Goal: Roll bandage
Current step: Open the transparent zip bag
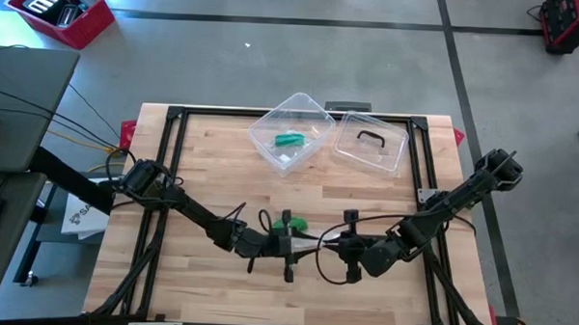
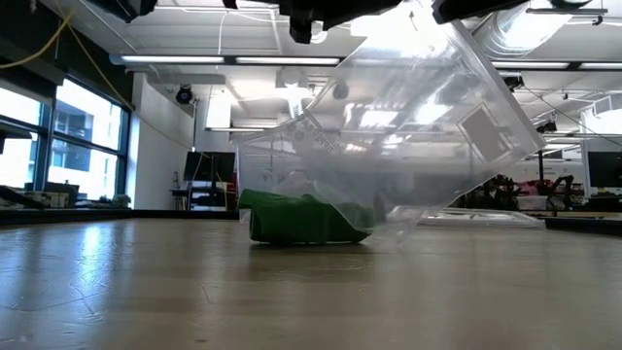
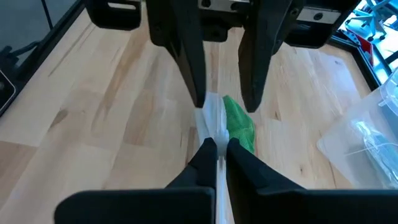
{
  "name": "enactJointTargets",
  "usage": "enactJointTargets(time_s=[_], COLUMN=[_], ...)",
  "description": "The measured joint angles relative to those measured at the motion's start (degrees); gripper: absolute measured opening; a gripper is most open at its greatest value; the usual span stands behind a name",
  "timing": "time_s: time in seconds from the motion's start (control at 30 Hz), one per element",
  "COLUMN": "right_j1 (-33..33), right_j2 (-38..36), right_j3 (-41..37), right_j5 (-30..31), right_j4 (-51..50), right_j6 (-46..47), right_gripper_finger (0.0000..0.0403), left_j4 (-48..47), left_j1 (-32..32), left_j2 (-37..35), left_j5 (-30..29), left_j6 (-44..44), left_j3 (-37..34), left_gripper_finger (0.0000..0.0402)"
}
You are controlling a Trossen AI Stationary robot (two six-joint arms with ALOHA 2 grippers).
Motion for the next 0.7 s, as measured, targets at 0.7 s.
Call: enactJointTargets(time_s=[0.7], right_j1=[0.0], right_j2=[0.0], right_j3=[0.0], right_j5=[-0.1], right_j4=[0.5], right_j6=[-0.6], right_gripper_finger=[0.0003], left_j4=[-0.8], left_j1=[1.3], left_j2=[0.0], left_j5=[3.6], left_j6=[-2.1], left_j3=[0.0], left_gripper_finger=[0.0065])
